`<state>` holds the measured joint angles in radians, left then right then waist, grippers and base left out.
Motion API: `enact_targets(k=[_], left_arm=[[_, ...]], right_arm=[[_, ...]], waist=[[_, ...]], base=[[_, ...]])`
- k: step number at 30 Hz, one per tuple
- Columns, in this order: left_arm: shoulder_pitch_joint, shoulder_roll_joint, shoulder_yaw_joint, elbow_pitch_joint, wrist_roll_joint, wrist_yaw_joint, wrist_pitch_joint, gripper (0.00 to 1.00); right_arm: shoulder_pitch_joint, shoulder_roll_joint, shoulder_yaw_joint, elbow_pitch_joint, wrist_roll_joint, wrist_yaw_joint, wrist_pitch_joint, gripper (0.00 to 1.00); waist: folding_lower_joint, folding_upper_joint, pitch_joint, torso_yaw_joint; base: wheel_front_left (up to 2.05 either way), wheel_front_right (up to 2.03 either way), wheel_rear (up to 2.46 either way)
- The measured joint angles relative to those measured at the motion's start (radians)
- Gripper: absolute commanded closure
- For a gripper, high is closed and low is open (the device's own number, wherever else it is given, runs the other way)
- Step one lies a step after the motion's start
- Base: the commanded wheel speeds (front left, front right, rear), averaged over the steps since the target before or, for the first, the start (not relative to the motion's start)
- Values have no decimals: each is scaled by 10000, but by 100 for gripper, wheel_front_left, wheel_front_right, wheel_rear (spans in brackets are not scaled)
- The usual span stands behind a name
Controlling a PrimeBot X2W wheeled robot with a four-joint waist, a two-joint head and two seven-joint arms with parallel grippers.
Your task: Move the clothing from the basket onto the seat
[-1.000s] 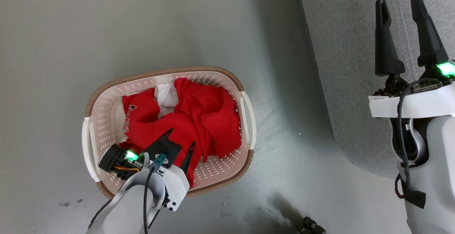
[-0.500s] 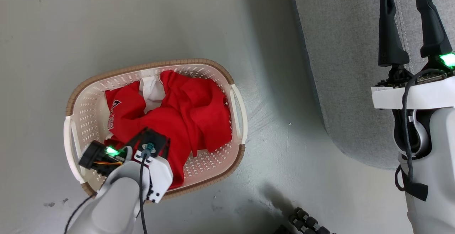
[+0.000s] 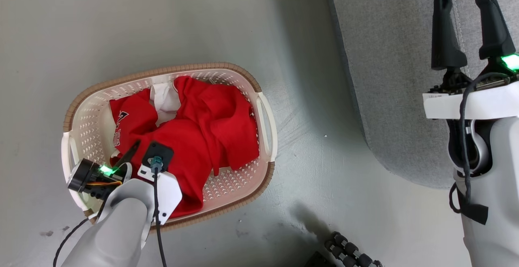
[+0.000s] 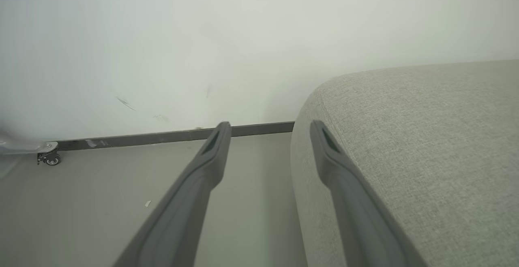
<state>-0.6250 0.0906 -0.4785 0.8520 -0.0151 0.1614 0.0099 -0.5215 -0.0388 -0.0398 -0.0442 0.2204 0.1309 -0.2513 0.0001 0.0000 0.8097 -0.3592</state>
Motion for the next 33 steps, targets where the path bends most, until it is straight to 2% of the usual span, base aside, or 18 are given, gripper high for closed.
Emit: enact_targets(k=[6,7,8,9,11,21,33], left_arm=[[-39,-33,-6,307,-2,31,188,2],[-39,-38,-10,326,-4,29,228,23],[-39,-52,-10,339,-8,25,255,50],[-40,-67,-15,349,-17,17,255,61],[-48,-109,-40,376,-17,17,255,100],[-245,-201,-98,504,-69,-92,240,100],[-275,-291,-123,-267,-570,-602,-579,100]], right_arm=[[-10,0,125,27,75,0,-10,0],[-10,2,134,35,75,0,-10,0],[-10,2,132,42,75,0,-10,0],[-10,0,127,54,75,0,-10,0],[-10,0,111,75,75,0,-10,0],[-12,0,61,128,75,0,-10,0],[-197,0,-119,265,42,0,-10,0]], waist=[[0,0,106,-73],[0,0,121,-84],[0,0,135,-94],[0,0,145,-101],[0,0,149,-104],[0,0,74,-62],[0,0,-235,210]], base=[[0,0,0],[0,0,0],[0,0,0],[0,0,0],[0,0,0],[0,0,0],[0,0,0]])
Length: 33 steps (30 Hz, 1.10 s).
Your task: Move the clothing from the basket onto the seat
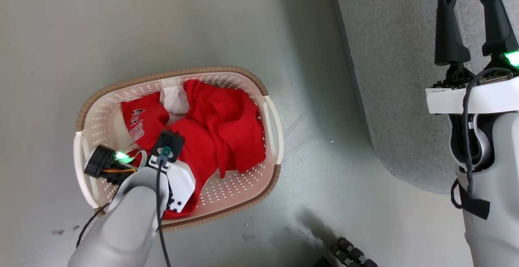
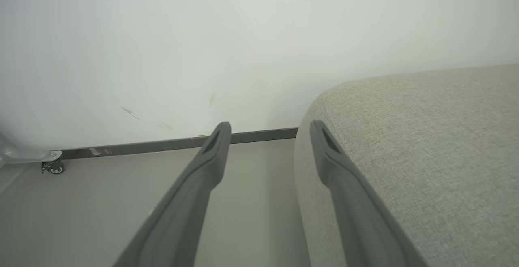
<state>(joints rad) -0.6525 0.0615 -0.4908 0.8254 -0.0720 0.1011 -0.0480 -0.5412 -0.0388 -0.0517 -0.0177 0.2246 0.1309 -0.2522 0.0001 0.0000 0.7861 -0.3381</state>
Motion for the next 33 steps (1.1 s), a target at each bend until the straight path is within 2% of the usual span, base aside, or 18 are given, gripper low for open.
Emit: enact_targets(k=[7,15,20,33], left_arm=[[74,-15,376,-780,-516,-167,-738,100],[802,-31,825,-1854,-878,-67,-1708,100],[1252,-63,1060,-2686,-1386,-71,-1843,100],[1803,128,1338,-4893,-1471,-194,-2004,100]], right_arm=[[12,0,-63,240,-347,0,-2,0],[85,-6,-59,539,-855,0,-4,0],[301,-12,-48,679,-1030,0,-4,0],[885,-339,228,1039,-1220,0,-31,0]], waist=[[0,0,-338,276],[0,0,-862,655],[0,0,-1261,901],[0,0,-2542,1489]], base=[[0,0,0],[0,0,0],[0,0,0],[0,0,0]])
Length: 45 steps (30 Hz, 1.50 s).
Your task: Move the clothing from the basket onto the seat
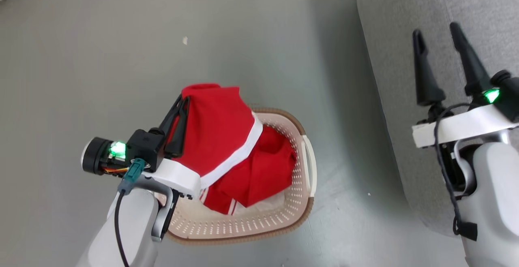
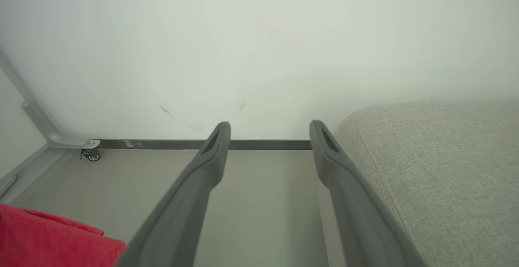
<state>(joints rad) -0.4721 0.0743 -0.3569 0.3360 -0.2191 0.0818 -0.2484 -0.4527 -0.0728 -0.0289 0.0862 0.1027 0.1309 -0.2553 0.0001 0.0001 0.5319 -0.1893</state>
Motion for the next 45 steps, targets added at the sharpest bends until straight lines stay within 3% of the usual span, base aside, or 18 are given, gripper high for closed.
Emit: enact_targets(k=[19,26,40,45], left_arm=[[-75,629,81,-2428,4,-596,-13,100],[-142,662,-84,-2671,-6,-777,309,100],[-98,750,-435,-3060,-372,-1221,1168,100],[-112,794,-612,-3346,-374,-1337,1348,100]], right_arm=[[714,-775,2485,1009,443,0,0,0],[1067,-587,3250,1256,1862,0,0,0],[1512,-1072,4134,1578,4125,0,2,0],[1654,-1285,4959,1509,5227,-2,109,0]], waist=[[0,0,-2205,582],[0,0,-2824,691],[0,0,-4063,841],[0,0,-4416,894]], base=[[0,0,0],[0,0,0],[0,0,0],[0,0,0]])
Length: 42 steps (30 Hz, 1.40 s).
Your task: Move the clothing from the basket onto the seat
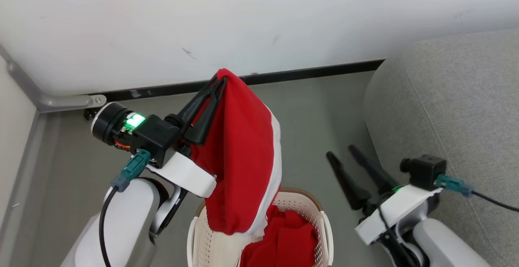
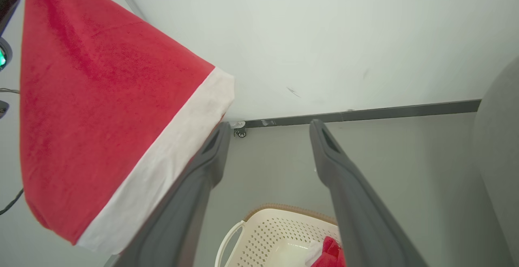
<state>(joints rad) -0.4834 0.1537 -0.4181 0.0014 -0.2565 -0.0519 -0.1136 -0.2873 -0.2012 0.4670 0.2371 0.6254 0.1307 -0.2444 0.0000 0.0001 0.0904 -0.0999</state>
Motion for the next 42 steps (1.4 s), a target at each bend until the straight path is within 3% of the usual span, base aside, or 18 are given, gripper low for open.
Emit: enact_targets(k=[9,14,19,32,42], left_arm=[[-93,-268,-336,-564,-96,-140,322,100],[-235,-274,-378,-790,-159,-209,431,100],[-247,-293,-470,-957,-159,-209,654,100],[-413,-347,-738,-1432,-159,-213,1070,100],[-415,-407,-796,-1530,-161,-213,1216,100]], right_arm=[[-38,-219,1948,-757,2343,0,637,0],[-46,-472,2341,-1047,3394,0,802,0],[-145,-949,2579,-1058,3971,0,907,0],[-1232,-1202,4194,-1948,5626,0,1266,0],[-2076,-1499,4681,-2247,5979,0,1016,0]], waist=[[0,0,-472,151],[0,0,-633,247],[0,0,-722,341],[0,0,-707,649],[0,0,-740,882]], base=[[0,0,0],[0,0,0],[0,0,0],[0,0,0],[0,0,0]])
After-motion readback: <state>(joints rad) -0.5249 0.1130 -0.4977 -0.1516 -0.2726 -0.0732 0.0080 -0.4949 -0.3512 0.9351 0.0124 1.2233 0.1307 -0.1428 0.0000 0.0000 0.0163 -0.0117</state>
